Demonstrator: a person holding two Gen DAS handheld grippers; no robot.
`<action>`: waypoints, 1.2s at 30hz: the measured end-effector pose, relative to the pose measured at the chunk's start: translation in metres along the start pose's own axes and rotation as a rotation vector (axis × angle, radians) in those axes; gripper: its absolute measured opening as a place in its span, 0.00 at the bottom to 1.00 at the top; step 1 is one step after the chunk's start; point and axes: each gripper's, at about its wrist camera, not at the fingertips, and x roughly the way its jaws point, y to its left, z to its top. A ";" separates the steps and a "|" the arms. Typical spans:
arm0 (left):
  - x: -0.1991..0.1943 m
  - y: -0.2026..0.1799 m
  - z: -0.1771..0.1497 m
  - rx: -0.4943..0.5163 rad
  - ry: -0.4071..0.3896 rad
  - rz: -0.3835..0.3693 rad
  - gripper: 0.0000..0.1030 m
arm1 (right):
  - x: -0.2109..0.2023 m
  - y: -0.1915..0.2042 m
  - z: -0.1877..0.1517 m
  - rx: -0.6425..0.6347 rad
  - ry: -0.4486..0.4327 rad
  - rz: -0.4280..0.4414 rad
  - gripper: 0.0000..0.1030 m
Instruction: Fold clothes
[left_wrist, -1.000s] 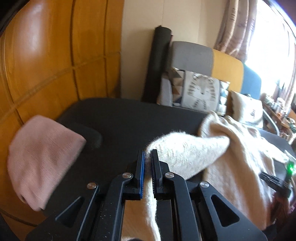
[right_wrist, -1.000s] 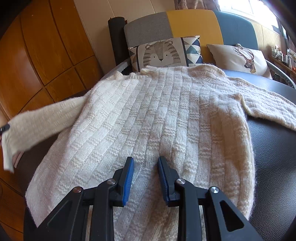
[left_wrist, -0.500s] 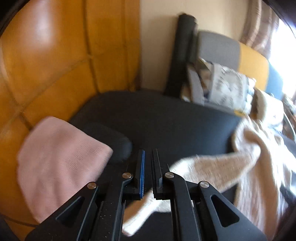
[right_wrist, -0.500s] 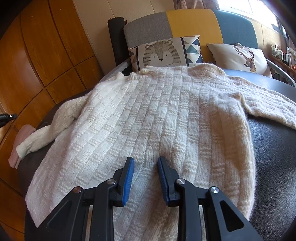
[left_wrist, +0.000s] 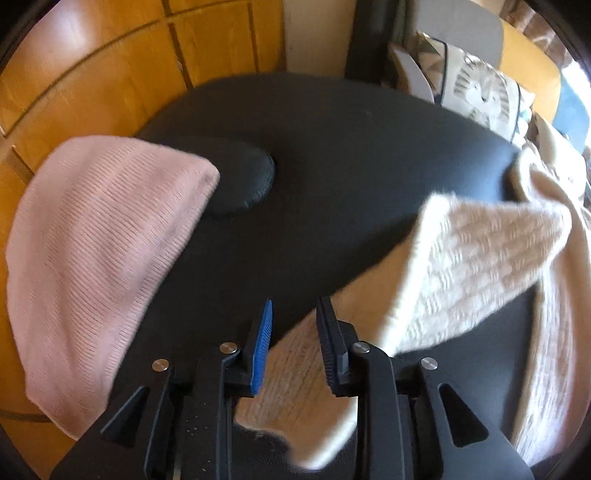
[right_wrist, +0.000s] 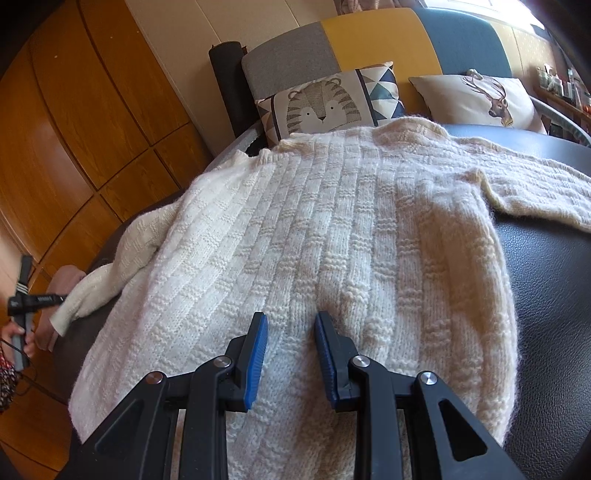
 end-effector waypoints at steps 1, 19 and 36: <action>-0.002 -0.001 -0.003 0.002 -0.012 -0.016 0.27 | 0.000 0.000 0.000 0.002 0.000 0.002 0.26; -0.008 -0.047 -0.019 0.154 -0.099 0.109 0.14 | -0.001 -0.002 0.000 0.008 -0.002 0.011 0.26; -0.098 0.040 0.107 -0.145 -0.256 0.137 0.12 | 0.003 0.008 0.000 -0.050 0.013 -0.048 0.26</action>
